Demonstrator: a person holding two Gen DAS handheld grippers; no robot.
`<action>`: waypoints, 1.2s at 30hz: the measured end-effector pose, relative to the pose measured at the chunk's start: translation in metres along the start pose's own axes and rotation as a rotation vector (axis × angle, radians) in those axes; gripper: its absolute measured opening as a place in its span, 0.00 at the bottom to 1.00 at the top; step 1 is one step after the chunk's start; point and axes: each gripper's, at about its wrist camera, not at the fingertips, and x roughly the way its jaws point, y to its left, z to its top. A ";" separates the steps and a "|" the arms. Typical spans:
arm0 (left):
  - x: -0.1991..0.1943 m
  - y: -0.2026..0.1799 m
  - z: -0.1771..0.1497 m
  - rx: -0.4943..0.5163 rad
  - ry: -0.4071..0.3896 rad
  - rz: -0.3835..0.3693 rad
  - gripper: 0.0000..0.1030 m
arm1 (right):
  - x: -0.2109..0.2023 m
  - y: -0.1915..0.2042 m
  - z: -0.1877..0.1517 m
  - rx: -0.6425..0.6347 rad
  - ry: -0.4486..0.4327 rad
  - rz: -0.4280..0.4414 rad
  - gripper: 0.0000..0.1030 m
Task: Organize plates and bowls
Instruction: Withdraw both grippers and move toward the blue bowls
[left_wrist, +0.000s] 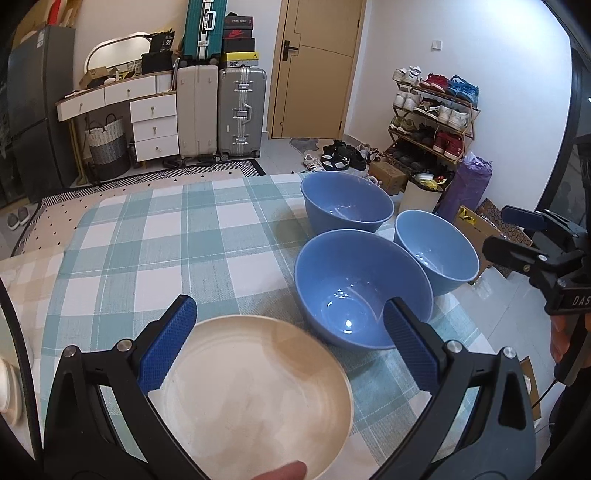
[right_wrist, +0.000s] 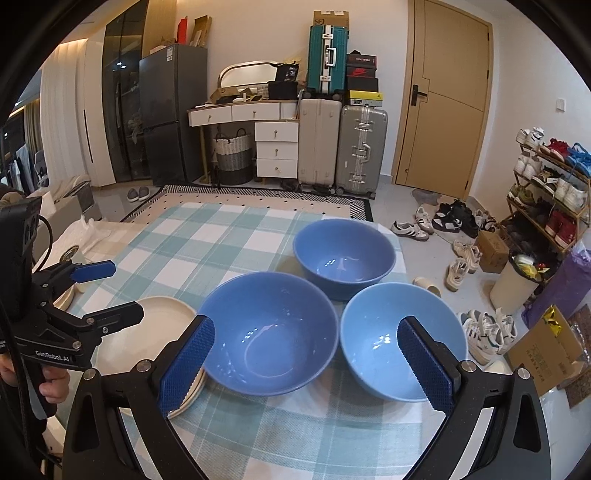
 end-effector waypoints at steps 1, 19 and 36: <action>0.003 -0.001 0.003 -0.001 0.005 0.000 0.98 | 0.000 -0.003 0.002 0.003 0.000 -0.003 0.98; 0.047 0.007 0.052 -0.010 0.035 -0.006 0.98 | 0.027 -0.042 0.034 0.053 0.021 -0.014 0.98; 0.093 0.009 0.087 0.004 0.077 -0.004 0.98 | 0.073 -0.066 0.059 0.093 0.082 -0.009 0.98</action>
